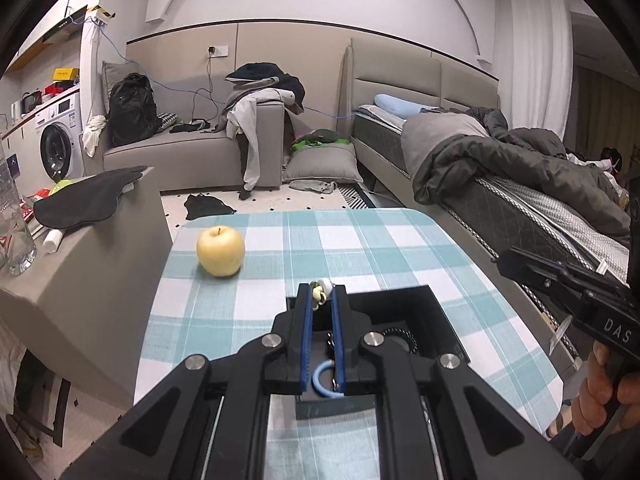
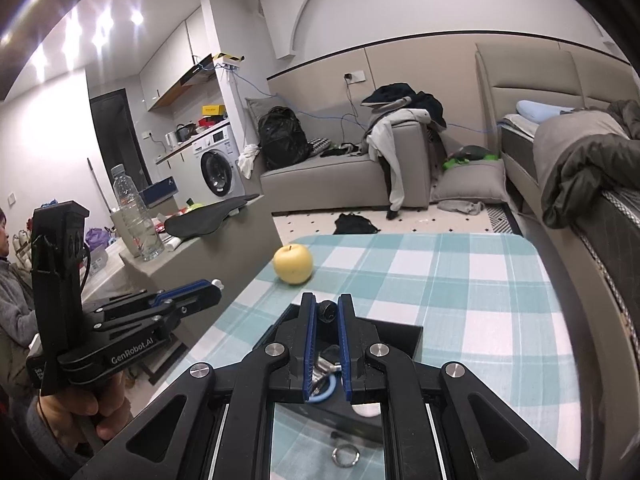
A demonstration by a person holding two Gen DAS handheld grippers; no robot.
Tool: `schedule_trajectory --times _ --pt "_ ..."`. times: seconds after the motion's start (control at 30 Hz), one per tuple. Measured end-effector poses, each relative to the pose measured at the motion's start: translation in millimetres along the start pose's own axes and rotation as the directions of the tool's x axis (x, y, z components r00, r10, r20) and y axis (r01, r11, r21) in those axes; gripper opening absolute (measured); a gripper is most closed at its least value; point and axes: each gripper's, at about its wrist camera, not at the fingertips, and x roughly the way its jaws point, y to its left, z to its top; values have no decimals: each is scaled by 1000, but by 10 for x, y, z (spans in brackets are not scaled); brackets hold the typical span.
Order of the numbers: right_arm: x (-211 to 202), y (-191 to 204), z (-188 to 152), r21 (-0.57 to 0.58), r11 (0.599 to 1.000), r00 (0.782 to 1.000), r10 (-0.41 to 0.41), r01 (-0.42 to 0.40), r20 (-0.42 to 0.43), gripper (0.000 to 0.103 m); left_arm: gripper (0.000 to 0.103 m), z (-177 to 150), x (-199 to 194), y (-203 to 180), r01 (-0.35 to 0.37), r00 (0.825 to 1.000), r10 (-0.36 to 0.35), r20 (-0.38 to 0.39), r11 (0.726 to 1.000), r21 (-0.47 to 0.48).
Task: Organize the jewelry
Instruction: 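Carry the gold earring and black stud over the box with both tools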
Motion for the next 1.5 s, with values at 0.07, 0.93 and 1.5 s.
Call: schedule_trajectory --times 0.07,0.93,1.5 --pt "31 -22 19 -4 1000 1000 2 -2 -3 10 5 42 50 6 0 1000 0 -3 1000 4" --pt "736 -223 -389 38 999 982 5 2 -190 10 5 -326 635 -69 23 989 -19 -144 999 23" --pt "855 -228 -499 42 998 965 -38 51 -261 10 5 -359 696 -108 30 986 -25 -167 999 23"
